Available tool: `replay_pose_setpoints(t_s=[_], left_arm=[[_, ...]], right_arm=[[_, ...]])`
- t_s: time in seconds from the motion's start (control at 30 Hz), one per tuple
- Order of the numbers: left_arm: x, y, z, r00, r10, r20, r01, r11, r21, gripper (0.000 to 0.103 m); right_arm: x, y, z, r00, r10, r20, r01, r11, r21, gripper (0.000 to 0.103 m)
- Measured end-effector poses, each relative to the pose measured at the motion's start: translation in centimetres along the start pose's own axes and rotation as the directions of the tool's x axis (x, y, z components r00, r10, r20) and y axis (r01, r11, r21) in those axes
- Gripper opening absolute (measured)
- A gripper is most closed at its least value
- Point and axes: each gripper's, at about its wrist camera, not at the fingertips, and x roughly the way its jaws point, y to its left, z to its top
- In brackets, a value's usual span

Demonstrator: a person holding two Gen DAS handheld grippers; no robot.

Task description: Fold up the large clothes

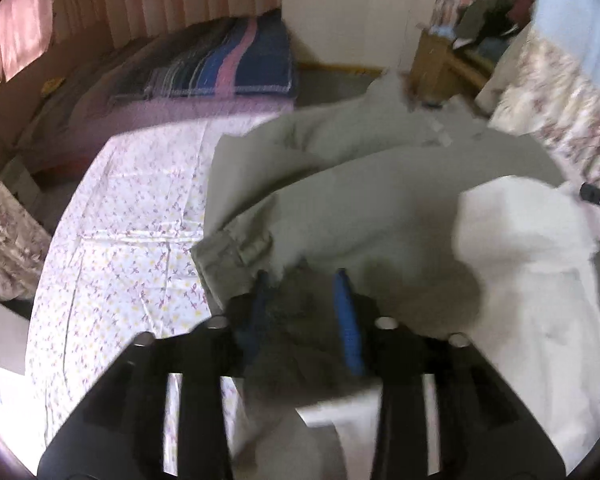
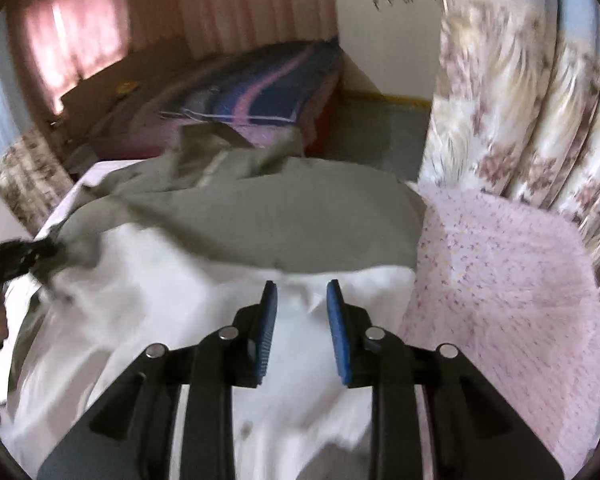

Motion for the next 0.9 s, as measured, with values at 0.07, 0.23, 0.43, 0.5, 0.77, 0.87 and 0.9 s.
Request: replay_pose_setpoints(t_s=[0.07, 0.23, 0.43, 0.5, 0.77, 0.87, 0.9], left_arm=[[-1.3, -0.9, -0.7, 0.999, -0.032, 0.034, 0.032, 0.999, 0.022, 0.049], [-0.2, -2.4, -3.7, 0.999, -0.033, -0.006, 0.033, 0.995, 0.093, 0.049], [1.9, -2.0, -4.6, 0.999, 0.003, -0.038, 0.001, 0.994, 0.110, 0.045], [1.6, -2.6, -4.5, 0.999, 0.031, -0.032, -0.026, 0.991, 0.132, 0.045], [-5.6, -3.3, -5.6, 0.991, 0.077, 0.112, -0.088, 0.991, 0.101, 0.097], [-8.0, -3.7, -6.4, 0.989, 0.078, 0.127, -0.089, 0.993, 0.081, 0.100], [-8.8, -3.9, -6.7, 0.989, 0.072, 0.126, -0.082, 0.994, 0.075, 0.100]], right_arm=[[-1.1, 1.0, -1.1, 1.000, 0.024, -0.009, -0.024, 1.000, -0.018, 0.026], [0.5, 2.4, -4.3, 0.993, -0.078, -0.084, 0.066, 0.989, -0.133, 0.026], [2.4, 0.1, -6.3, 0.988, -0.081, -0.133, 0.070, 0.994, -0.086, 0.024], [1.8, 0.2, -6.4, 0.988, -0.088, -0.124, 0.079, 0.994, -0.078, 0.026], [-8.8, 1.4, -7.6, 0.987, -0.046, 0.151, 0.045, 0.999, 0.012, 0.087], [-11.7, 1.4, -8.6, 0.976, -0.048, 0.211, 0.036, 0.997, 0.062, 0.097], [-12.3, 1.5, -9.1, 0.974, -0.058, 0.220, 0.041, 0.996, 0.081, 0.098]])
